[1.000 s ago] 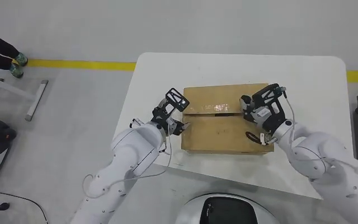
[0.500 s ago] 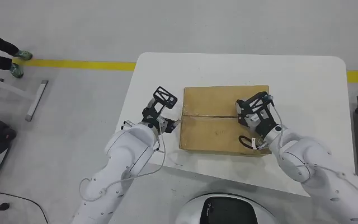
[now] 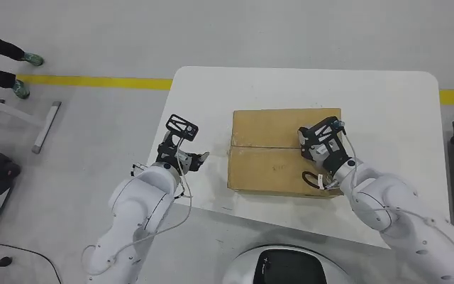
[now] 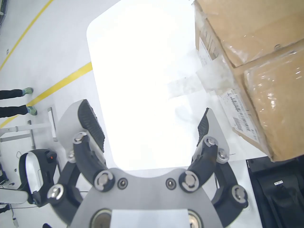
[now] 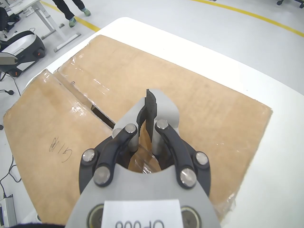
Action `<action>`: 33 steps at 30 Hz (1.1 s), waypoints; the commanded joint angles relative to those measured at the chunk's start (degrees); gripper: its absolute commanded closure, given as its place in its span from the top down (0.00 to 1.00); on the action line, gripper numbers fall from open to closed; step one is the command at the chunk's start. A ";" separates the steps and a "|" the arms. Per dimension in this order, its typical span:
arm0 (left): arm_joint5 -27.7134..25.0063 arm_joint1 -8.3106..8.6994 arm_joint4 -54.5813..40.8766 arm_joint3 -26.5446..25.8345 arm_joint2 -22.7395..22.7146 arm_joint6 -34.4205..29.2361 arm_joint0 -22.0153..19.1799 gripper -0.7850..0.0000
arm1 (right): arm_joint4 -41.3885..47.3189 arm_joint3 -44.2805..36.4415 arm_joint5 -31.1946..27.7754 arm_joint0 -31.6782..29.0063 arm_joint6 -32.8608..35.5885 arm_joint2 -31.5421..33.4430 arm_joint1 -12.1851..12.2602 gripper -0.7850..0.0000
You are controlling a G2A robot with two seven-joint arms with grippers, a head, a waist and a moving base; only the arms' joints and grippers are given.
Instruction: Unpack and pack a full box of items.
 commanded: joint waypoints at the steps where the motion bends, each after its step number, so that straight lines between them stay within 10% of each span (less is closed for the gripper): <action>1: -0.34 -0.11 0.87 1.76 0.52 3.01 0.63 1.00 | 0.01 0.06 -0.05 -0.03 0.15 0.06 -0.15 0.00; 14: -2.00 -0.01 3.31 2.34 0.72 5.55 1.01 1.00 | 4.51 0.00 -0.36 0.91 4.34 1.94 -0.99 0.00; 33: -6.75 -2.51 7.48 17.18 10.58 23.44 -2.48 1.00 | 2.74 0.30 -1.26 0.75 5.78 2.57 -1.90 0.00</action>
